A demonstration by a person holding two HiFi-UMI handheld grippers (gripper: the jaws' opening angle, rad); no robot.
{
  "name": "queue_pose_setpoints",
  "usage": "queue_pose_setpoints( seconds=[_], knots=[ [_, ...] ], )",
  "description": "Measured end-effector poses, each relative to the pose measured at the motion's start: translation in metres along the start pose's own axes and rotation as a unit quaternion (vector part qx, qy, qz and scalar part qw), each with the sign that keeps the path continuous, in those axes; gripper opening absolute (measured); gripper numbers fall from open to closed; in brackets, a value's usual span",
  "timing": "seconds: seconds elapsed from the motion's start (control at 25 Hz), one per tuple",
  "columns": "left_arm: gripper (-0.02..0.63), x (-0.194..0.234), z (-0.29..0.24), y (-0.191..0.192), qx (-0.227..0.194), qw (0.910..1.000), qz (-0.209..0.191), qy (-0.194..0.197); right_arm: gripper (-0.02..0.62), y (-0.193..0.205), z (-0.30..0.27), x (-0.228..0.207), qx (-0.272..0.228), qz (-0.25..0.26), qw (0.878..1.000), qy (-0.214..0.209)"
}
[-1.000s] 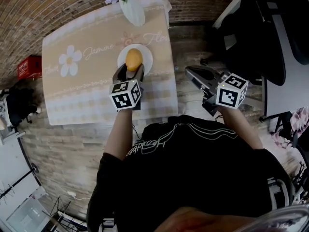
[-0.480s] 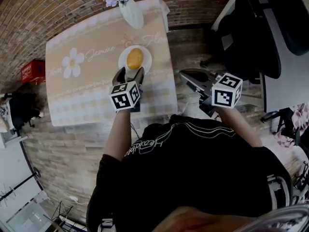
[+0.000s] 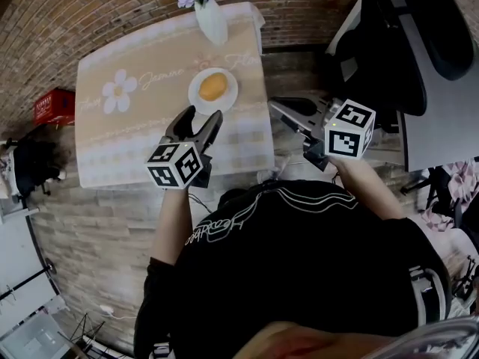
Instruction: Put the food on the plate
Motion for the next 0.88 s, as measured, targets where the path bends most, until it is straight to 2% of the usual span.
queue_pose_setpoints(
  seconds=[0.12,0.2,0.48,0.64,0.88],
  knots=[
    [0.291,-0.023,0.029,-0.022,-0.037,0.9989,-0.008,0.027,-0.003,-0.015,0.000,0.015,-0.001,0.037,0.999,-0.012],
    [0.234,-0.040,0.047,-0.033,-0.054,0.9974,-0.010,0.046,-0.003,-0.022,0.000,0.025,-0.005,0.054,0.998,-0.020],
    [0.109,-0.091,0.082,-0.059,-0.092,0.9889,-0.015,0.116,-0.003,-0.033,0.004,0.053,-0.006,0.084,0.995,-0.055],
    [0.029,-0.101,0.081,-0.064,-0.095,0.9876,-0.031,0.122,-0.003,-0.037,0.006,0.061,-0.006,0.103,0.993,-0.062],
    [0.012,-0.112,0.080,-0.064,-0.093,0.9865,-0.047,0.127,-0.003,-0.036,0.007,0.063,-0.002,0.120,0.991,-0.058]
  ],
)
Point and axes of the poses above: the fingertips, and each gripper's own axes: z backward along the fingers, x to its left, y out of its underside, the point moved 5 cm from there along z, backward along the fingers, and after that the axes turned 2 degrees about y, right-handed, at the moved point
